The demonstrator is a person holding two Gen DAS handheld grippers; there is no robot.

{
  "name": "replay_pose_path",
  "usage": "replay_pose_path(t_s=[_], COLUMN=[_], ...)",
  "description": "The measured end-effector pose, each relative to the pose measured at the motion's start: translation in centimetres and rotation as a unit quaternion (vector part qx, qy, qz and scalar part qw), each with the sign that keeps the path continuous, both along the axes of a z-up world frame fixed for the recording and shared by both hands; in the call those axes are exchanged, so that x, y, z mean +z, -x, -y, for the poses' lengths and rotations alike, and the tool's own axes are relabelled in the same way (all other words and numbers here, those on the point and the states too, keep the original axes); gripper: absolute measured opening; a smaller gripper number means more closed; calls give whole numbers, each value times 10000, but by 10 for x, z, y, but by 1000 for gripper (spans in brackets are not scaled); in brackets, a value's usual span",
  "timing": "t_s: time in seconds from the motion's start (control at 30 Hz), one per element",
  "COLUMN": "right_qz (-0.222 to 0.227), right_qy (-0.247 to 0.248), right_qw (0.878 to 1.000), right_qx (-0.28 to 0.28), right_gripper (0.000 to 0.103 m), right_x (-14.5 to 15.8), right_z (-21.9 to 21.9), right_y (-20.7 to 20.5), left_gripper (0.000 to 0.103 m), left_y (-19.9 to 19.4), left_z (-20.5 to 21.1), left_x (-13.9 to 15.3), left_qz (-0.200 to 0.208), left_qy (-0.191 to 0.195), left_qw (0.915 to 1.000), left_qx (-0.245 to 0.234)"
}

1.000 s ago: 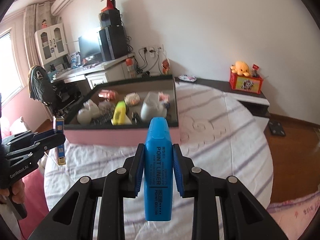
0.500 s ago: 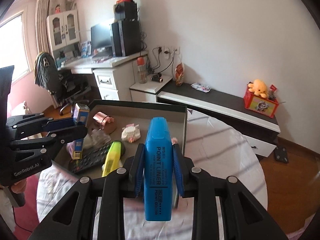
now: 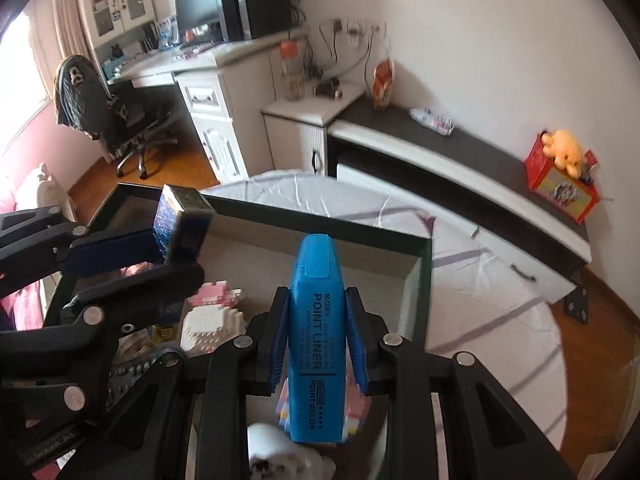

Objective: Organize rigid objects
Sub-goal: 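Lower the blue-and-gold box into the pink box with the left tool while the right tool drops the highlighter in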

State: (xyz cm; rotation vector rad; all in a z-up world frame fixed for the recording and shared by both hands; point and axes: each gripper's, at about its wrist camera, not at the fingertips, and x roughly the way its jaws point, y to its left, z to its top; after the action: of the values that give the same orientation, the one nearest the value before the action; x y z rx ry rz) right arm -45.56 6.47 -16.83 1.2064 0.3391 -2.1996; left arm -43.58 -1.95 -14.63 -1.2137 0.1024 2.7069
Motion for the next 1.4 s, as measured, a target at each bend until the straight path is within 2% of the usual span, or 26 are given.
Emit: replay_pose_path(t_s=[0.17, 0.27, 0.4, 0.5, 0.63, 0.7, 0.77, 0.93, 1.2, 1.23, 1.3, 1.37, 1.4], right_qz=[382, 695, 730, 850, 540, 512, 310, 207, 132, 120, 87, 5, -50], right_qy=[-152, 5, -131, -170, -705, -738, -985, -1015, -925, -925, -878, -866, -884], right_qw=[9991, 9975, 9970, 9960, 9959, 9957, 9944, 9944, 9955, 9955, 9960, 9962, 9961], right_qx=[59, 140, 203, 201, 164, 217, 228, 202, 158, 152, 126, 82, 2], right_gripper=[27, 27, 27, 27, 25, 25, 25, 25, 25, 25, 27, 30, 32], right_x=[-12, -17, -22, -28, -29, -27, -27, -24, -22, -21, -20, -17, -17], right_z=[8, 11, 19, 19, 15, 14, 16, 15, 16, 16, 15, 13, 12], right_y=[8, 10, 9, 9, 4, 0, -6, -9, -9, -9, -10, -12, -12], left_gripper=[20, 20, 20, 20, 20, 20, 20, 21, 24, 27, 42, 65, 67], left_y=[6, 7, 6, 5, 5, 5, 6, 8, 0, -1, -2, -6, -8], left_z=[7, 15, 19, 20, 11, 5, 3, 12, 4, 4, 5, 3, 4], left_x=[-10, -11, -17, -24, -31, -33, -37, -50, -50, -49, -46, -43, -42], left_qz=[84, 141, 177, 296, 439, 504, 629, 942, 813, 790, 811, 754, 690], left_qy=[9, -99, 60, 22, 4, 99, 178, 189, 571, 605, 547, 630, 677], left_qw=[9999, 9997, 9995, 9992, 9989, 9986, 9977, 9945, 9938, 9937, 9937, 9935, 9937], left_qx=[60, 161, 263, 256, 192, 159, 203, 416, 503, 520, 554, 569, 559])
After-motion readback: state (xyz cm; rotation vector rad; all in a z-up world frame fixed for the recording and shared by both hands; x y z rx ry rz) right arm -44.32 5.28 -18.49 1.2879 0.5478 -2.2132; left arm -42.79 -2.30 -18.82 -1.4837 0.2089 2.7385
